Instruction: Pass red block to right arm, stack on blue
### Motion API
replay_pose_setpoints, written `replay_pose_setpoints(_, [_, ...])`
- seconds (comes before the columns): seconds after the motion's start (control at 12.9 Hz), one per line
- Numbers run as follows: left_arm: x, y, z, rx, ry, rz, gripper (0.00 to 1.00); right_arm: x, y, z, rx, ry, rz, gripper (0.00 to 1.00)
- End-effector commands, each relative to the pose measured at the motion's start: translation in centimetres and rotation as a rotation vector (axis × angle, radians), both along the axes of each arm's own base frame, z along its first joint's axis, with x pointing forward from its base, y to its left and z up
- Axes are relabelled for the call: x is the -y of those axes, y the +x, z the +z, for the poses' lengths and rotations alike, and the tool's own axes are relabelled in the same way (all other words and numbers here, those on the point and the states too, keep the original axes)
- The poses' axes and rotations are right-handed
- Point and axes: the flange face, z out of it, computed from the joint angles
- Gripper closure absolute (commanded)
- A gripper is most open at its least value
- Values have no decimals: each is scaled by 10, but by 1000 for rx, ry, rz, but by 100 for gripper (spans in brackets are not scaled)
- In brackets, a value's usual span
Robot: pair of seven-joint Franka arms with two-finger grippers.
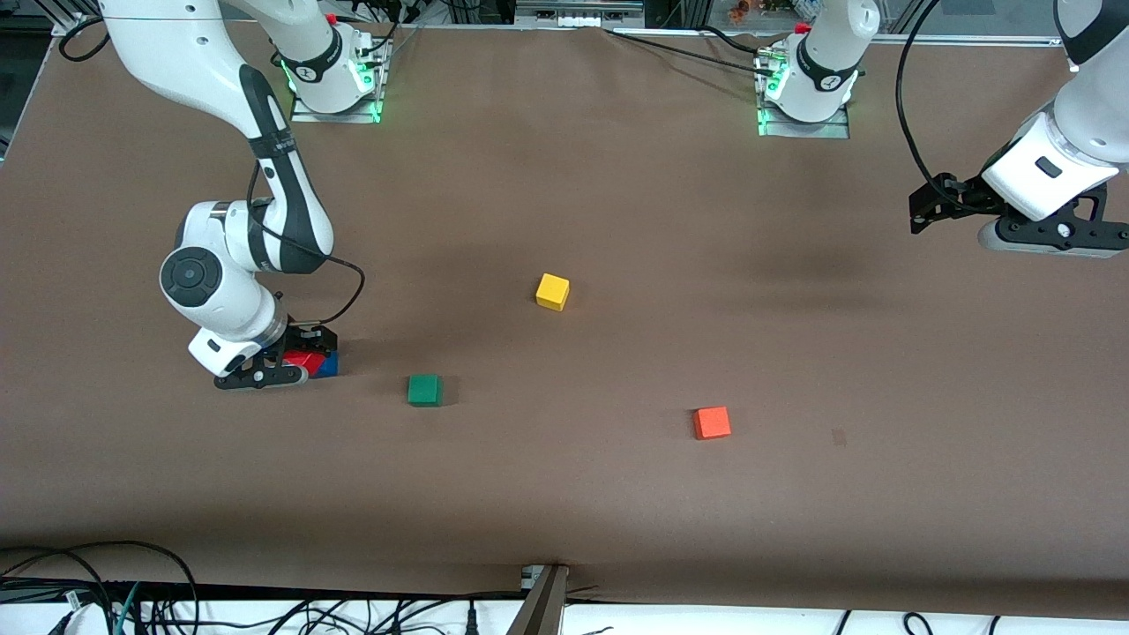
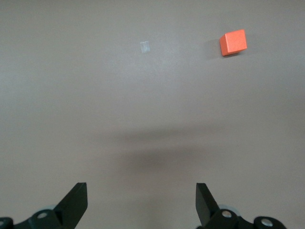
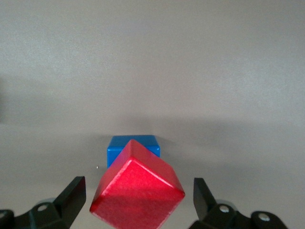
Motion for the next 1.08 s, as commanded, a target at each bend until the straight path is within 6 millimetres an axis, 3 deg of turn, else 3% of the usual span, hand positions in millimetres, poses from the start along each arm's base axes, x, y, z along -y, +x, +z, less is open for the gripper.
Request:
replay_pose_setpoints(0.0, [1,3,7,10,-5,13,0,0,1,2,11,1,-9,0])
replay_pose_setpoints(0.39, [2,4,8,13,-5,11,0,-6,18,33,66,13,10,0])
replay_pose_setpoints(0.54, [6,4,11,19,-6,5,0,-8,22,55,70,21,11,0])
replay_pose_setpoints(1.0, [7,5,11,17,-6,4,0,-10,38,164,-109,12,-12,0])
